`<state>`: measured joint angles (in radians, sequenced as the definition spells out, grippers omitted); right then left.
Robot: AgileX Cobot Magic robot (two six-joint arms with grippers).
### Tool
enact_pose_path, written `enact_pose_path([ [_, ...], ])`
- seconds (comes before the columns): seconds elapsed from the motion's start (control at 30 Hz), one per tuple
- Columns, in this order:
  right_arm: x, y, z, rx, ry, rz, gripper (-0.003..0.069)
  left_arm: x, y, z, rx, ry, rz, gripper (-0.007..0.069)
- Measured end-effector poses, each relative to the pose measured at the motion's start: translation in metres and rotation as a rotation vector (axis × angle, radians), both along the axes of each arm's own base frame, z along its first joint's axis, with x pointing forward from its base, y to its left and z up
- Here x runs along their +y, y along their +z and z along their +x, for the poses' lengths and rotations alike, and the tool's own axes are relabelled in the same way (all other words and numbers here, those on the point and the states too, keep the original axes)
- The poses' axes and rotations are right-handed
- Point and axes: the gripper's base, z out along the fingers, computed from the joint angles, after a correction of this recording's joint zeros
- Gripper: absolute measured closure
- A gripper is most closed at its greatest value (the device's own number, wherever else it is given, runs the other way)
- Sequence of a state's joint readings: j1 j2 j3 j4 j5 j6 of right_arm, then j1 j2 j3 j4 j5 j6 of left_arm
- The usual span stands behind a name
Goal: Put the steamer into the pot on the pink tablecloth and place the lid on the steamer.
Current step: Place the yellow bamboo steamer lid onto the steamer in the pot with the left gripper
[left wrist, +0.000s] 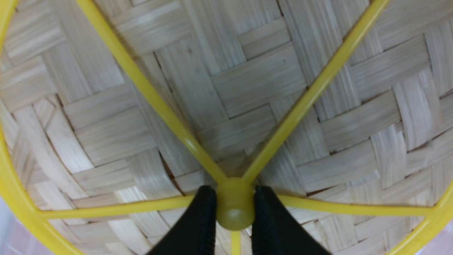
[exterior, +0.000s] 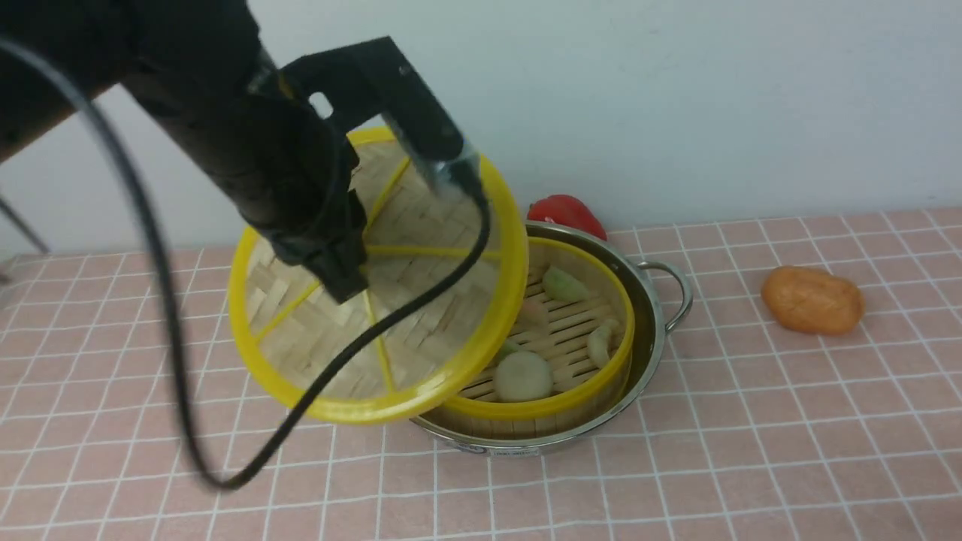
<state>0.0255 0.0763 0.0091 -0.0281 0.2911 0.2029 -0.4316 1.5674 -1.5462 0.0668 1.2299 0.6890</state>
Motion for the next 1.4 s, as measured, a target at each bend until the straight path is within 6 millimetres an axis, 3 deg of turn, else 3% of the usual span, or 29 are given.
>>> enact_pose_path([
  [0.2,0.0,0.0,0.0,0.0,0.0,-0.001,0.0419,-0.001,0.009,-0.01,-0.041,-0.155,0.049,0.0505],
  [0.53,0.0,0.0,0.0,0.0,0.0,0.0,0.0417,-0.012,-0.004,0.004,-0.024,0.093,-0.105,0.0505],
  [0.7,0.0,0.0,0.0,0.0,0.0,0.0,0.0417,-0.027,-0.01,0.004,0.072,0.183,-0.291,0.0505],
  [0.9,0.0,0.0,0.0,0.0,0.0,0.0,0.0417,-0.059,0.005,-0.009,0.277,0.179,-0.704,0.0505],
  [1.0,0.0,0.0,0.0,0.0,0.0,0.0,0.0417,-0.063,0.008,-0.01,0.309,0.184,-0.765,0.0505],
  [1.1,0.0,0.0,0.0,0.0,0.0,0.0,0.0417,-0.059,0.01,-0.007,0.327,0.236,-0.796,0.0505],
  [1.23,0.0,0.0,0.0,0.0,0.0,-0.001,0.0417,-0.036,0.011,0.006,0.292,0.369,-0.771,0.0505],
  [1.4,0.0,0.0,0.0,0.0,0.0,-0.001,0.0417,0.005,0.018,0.022,0.172,0.559,-0.52,0.0505],
])
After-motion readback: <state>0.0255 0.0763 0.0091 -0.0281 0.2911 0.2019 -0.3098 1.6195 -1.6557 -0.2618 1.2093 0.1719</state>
